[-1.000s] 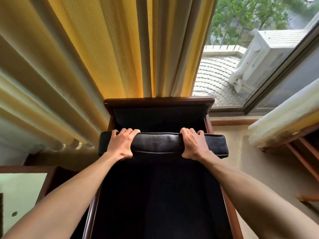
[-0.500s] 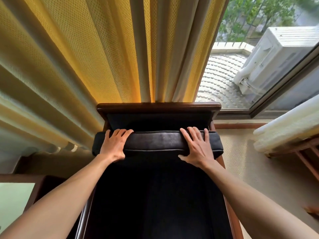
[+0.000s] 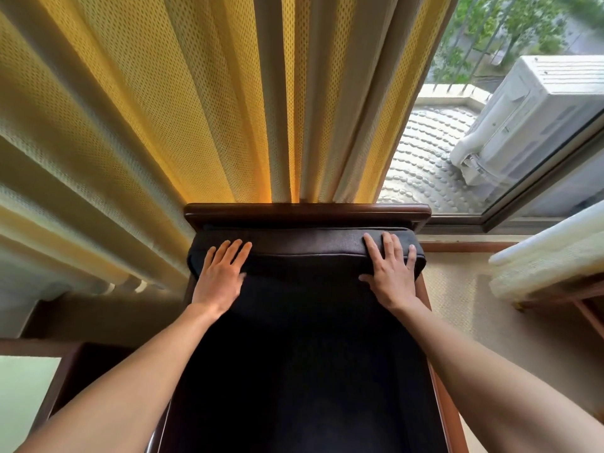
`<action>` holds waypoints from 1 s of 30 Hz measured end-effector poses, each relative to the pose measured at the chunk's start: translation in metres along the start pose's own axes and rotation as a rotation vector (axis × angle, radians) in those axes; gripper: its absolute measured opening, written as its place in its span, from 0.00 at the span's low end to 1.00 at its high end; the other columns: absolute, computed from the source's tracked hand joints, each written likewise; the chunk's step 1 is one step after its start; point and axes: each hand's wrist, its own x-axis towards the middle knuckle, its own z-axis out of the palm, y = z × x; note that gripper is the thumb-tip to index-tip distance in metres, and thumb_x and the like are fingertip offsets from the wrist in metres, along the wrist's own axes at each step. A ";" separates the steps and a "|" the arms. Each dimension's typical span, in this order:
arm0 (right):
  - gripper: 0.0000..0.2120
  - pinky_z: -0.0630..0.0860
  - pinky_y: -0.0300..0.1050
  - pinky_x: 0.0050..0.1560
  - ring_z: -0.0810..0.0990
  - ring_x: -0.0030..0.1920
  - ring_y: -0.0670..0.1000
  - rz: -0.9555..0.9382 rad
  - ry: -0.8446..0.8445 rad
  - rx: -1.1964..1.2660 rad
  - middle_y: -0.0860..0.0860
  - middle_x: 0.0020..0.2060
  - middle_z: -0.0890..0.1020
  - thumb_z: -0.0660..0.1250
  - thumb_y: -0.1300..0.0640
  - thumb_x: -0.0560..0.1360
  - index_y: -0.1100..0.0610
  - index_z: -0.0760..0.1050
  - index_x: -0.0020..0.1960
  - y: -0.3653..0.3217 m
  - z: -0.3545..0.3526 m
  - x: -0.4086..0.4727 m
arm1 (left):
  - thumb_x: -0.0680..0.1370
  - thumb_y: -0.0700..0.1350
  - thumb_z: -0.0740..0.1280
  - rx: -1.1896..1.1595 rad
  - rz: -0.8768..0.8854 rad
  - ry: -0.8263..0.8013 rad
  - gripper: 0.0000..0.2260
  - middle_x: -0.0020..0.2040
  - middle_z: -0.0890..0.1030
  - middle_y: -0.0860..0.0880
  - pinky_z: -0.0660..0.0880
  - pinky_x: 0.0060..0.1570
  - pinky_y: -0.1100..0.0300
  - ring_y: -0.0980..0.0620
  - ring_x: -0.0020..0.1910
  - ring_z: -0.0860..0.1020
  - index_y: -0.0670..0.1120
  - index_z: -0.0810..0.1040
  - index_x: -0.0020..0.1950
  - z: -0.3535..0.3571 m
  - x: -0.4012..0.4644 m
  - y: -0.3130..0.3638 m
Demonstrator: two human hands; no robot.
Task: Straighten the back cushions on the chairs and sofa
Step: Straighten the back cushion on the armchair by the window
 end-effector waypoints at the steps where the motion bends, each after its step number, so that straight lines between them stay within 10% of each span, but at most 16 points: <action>1: 0.42 0.39 0.65 0.74 0.45 0.79 0.59 -0.009 -0.017 -0.005 0.58 0.79 0.51 0.66 0.43 0.77 0.46 0.43 0.80 0.002 0.000 0.004 | 0.76 0.42 0.71 -0.007 -0.005 0.006 0.31 0.73 0.70 0.43 0.61 0.73 0.42 0.40 0.73 0.66 0.46 0.64 0.76 0.001 0.003 0.000; 14: 0.41 0.38 0.74 0.71 0.38 0.79 0.60 0.049 -0.341 -0.116 0.59 0.79 0.42 0.63 0.52 0.79 0.49 0.36 0.80 -0.009 -0.026 0.017 | 0.78 0.44 0.67 -0.131 -0.150 -0.237 0.32 0.79 0.58 0.47 0.50 0.77 0.45 0.45 0.78 0.54 0.51 0.56 0.79 -0.020 0.016 0.012; 19: 0.20 0.46 0.82 0.65 0.61 0.73 0.63 -0.046 -0.388 -0.108 0.58 0.68 0.68 0.63 0.60 0.74 0.55 0.72 0.66 -0.066 -0.085 0.018 | 0.76 0.51 0.68 -0.230 -0.253 -0.253 0.25 0.73 0.70 0.46 0.64 0.71 0.44 0.45 0.71 0.69 0.49 0.70 0.72 -0.084 0.008 0.022; 24: 0.14 0.77 0.54 0.54 0.80 0.54 0.57 -0.207 -0.176 0.220 0.53 0.55 0.81 0.66 0.58 0.74 0.52 0.80 0.59 -0.157 -0.181 -0.006 | 0.74 0.51 0.70 -0.335 -0.318 -0.089 0.21 0.63 0.79 0.48 0.72 0.64 0.48 0.47 0.62 0.77 0.50 0.75 0.67 -0.185 -0.034 0.010; 30: 0.13 0.80 0.50 0.50 0.81 0.54 0.54 -0.517 -0.015 0.293 0.49 0.57 0.82 0.66 0.56 0.74 0.49 0.80 0.58 -0.301 -0.288 -0.065 | 0.74 0.51 0.71 -0.304 -0.448 0.106 0.18 0.60 0.81 0.50 0.72 0.63 0.50 0.48 0.60 0.78 0.49 0.78 0.63 -0.329 -0.162 -0.060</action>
